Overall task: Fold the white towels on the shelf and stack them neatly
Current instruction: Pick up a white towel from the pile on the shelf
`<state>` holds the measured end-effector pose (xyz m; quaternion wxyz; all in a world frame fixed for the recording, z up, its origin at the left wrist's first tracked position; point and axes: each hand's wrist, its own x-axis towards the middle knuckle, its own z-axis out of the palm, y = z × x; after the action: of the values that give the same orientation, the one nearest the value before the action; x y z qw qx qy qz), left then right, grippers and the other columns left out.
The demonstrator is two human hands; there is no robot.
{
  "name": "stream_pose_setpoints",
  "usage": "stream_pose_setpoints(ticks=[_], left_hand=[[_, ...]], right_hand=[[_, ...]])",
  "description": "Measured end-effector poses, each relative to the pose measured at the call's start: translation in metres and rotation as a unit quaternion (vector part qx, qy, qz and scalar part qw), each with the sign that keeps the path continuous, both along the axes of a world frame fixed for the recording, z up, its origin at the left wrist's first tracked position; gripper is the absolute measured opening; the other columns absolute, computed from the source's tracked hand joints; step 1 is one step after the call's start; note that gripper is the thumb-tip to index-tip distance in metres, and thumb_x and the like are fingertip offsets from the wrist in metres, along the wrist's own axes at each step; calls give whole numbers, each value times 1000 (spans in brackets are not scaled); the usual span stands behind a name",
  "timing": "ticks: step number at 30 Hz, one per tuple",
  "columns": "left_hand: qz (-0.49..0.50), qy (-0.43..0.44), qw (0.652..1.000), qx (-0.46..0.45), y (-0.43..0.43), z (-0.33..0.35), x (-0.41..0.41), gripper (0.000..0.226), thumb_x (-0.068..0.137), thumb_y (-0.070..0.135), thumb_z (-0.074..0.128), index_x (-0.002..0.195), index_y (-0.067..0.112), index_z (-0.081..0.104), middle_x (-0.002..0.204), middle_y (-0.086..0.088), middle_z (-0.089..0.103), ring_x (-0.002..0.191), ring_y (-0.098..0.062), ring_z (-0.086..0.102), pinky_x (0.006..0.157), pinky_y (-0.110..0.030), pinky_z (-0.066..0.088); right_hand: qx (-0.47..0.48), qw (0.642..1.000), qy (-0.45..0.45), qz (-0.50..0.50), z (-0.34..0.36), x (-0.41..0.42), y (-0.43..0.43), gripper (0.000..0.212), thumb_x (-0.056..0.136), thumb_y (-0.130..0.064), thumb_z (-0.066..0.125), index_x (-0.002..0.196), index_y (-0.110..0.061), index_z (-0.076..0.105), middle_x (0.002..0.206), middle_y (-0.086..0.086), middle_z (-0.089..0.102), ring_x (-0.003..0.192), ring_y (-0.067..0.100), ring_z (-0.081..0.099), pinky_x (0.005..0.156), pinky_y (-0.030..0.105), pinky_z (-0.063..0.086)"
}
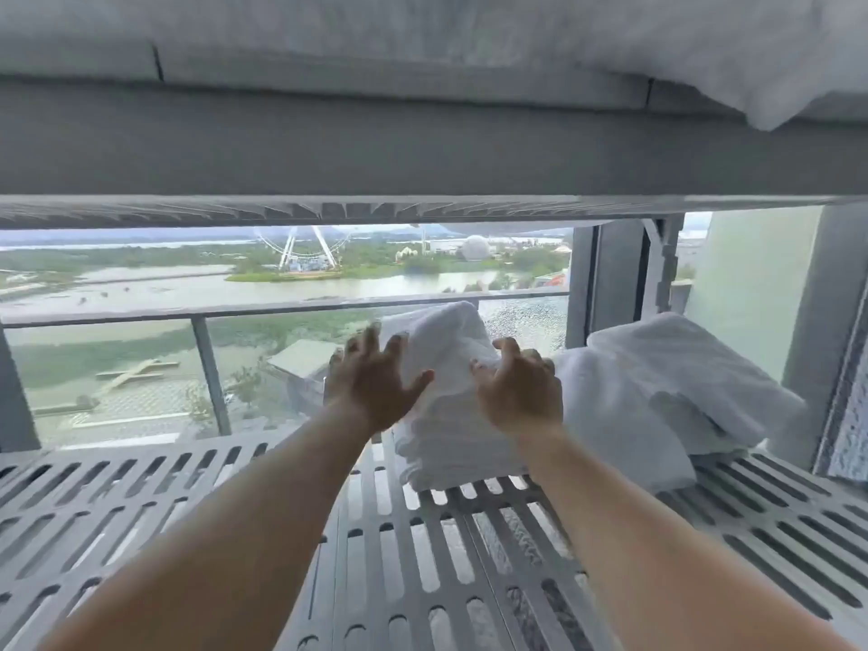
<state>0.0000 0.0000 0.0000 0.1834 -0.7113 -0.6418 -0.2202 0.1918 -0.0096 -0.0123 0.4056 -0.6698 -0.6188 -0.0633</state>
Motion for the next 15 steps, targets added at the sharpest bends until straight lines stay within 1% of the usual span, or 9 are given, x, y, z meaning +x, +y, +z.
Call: stream_pose_setpoints(ticks=[2, 5, 7, 9, 11, 12, 13, 15], left_hand=[[14, -28, 999, -34, 10, -3, 6, 67, 94, 67, 38, 148, 28, 34, 150, -13, 39, 130, -37, 47, 103, -50, 44], [12, -60, 997, -44, 20, -8, 13, 42, 100, 44, 40, 136, 22, 44, 125, -13, 59, 109, -36, 62, 87, -43, 51], [19, -64, 998, -21, 20, -10, 19, 30, 100, 30, 42, 128, 23, 50, 114, -11, 66, 99, -34, 66, 76, -37, 48], [44, -57, 997, -3, 18, -8, 24, 28, 98, 21, 43, 122, 27, 55, 107, -9, 70, 93, -33, 67, 71, -34, 44], [70, -62, 995, 25, 14, -6, 29, 27, 96, 17, 42, 114, 30, 59, 101, -7, 71, 90, -32, 67, 69, -33, 44], [77, -67, 994, 44, 11, -7, 31, 26, 96, 17, 43, 112, 31, 59, 98, -6, 72, 87, -32, 68, 68, -33, 43], [84, -71, 992, 69, 7, -8, 34, 25, 97, 18, 44, 111, 32, 60, 95, -5, 72, 84, -31, 68, 66, -32, 42], [89, -70, 986, 119, -5, -10, 38, 22, 100, 21, 47, 112, 33, 61, 93, -2, 73, 77, -29, 69, 62, -30, 39]], right_hand=[[-48, 999, 12, 14, 0, 5, 9, 52, 95, -54, 45, 136, -23, 49, 119, 14, 65, 114, 35, 55, 95, 43, 44], [-84, 996, 22, 37, 1, 13, 17, 50, 95, -52, 46, 132, -19, 52, 116, 12, 68, 111, 33, 61, 95, 42, 46], [-74, 996, 7, 54, 4, 18, 21, 44, 95, -47, 50, 124, -15, 59, 112, 12, 70, 108, 32, 64, 93, 41, 48], [-46, 996, -5, 76, 5, 24, 24, 39, 96, -41, 55, 121, -13, 64, 109, 13, 72, 106, 32, 65, 91, 40, 50], [-14, 994, 4, 110, 4, 28, 26, 32, 96, -36, 59, 118, -14, 66, 104, 13, 73, 101, 32, 67, 84, 36, 51], [2, 992, 16, 125, 2, 28, 25, 27, 96, -33, 59, 115, -15, 66, 101, 13, 74, 98, 32, 68, 79, 34, 49], [15, 990, 35, 137, 1, 29, 25, 22, 97, -32, 58, 112, -17, 66, 98, 12, 74, 94, 32, 68, 74, 33, 46], [31, 985, 73, 153, 0, 29, 23, 17, 99, -32, 56, 107, -21, 65, 93, 9, 73, 89, 31, 67, 69, 33, 44]])
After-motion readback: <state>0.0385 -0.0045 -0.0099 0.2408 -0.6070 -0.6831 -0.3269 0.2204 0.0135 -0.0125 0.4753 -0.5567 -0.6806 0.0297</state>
